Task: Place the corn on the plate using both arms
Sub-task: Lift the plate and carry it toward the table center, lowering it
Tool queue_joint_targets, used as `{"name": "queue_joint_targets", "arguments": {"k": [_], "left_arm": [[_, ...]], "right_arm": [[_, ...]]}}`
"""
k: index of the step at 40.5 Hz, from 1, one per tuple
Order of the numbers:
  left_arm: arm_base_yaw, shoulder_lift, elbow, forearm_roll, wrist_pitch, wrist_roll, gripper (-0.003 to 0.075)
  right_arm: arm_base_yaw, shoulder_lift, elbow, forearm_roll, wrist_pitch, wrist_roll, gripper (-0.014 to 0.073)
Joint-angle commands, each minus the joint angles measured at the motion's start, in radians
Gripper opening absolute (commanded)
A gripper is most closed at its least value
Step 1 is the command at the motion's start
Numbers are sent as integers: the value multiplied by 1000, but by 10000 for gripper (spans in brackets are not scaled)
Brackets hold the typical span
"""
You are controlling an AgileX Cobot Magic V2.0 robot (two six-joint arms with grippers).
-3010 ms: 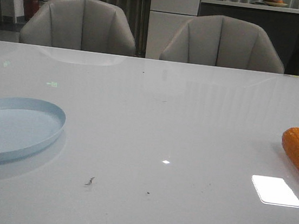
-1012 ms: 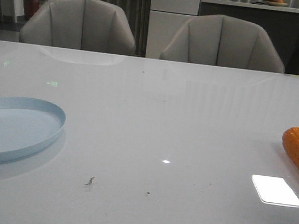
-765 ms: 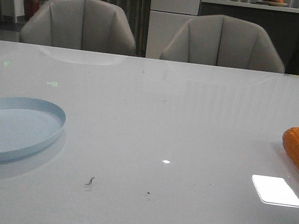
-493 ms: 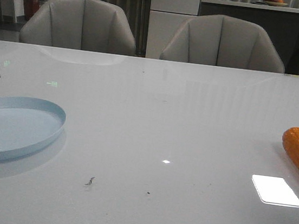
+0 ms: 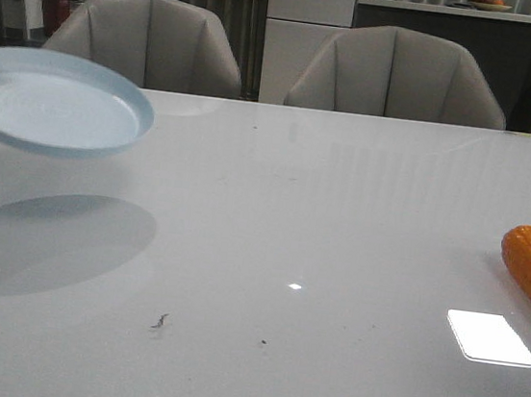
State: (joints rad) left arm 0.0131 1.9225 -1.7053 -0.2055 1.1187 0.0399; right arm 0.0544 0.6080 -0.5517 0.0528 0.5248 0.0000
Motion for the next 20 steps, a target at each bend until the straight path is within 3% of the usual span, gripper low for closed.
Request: {"name": "queue_joint_targets", "arguments": {"k": [1, 7, 20], "left_arm": [[-2, -65, -128, -173, 75, 55, 94], [-26, -65, -193, -339, 115, 100, 94], [-235, 9, -195, -303, 103, 100, 94]], "right_arm": [[2, 6, -28, 3, -71, 0, 603], [2, 6, -28, 3, -67, 0, 603], [2, 6, -28, 3, -40, 0, 603]]}}
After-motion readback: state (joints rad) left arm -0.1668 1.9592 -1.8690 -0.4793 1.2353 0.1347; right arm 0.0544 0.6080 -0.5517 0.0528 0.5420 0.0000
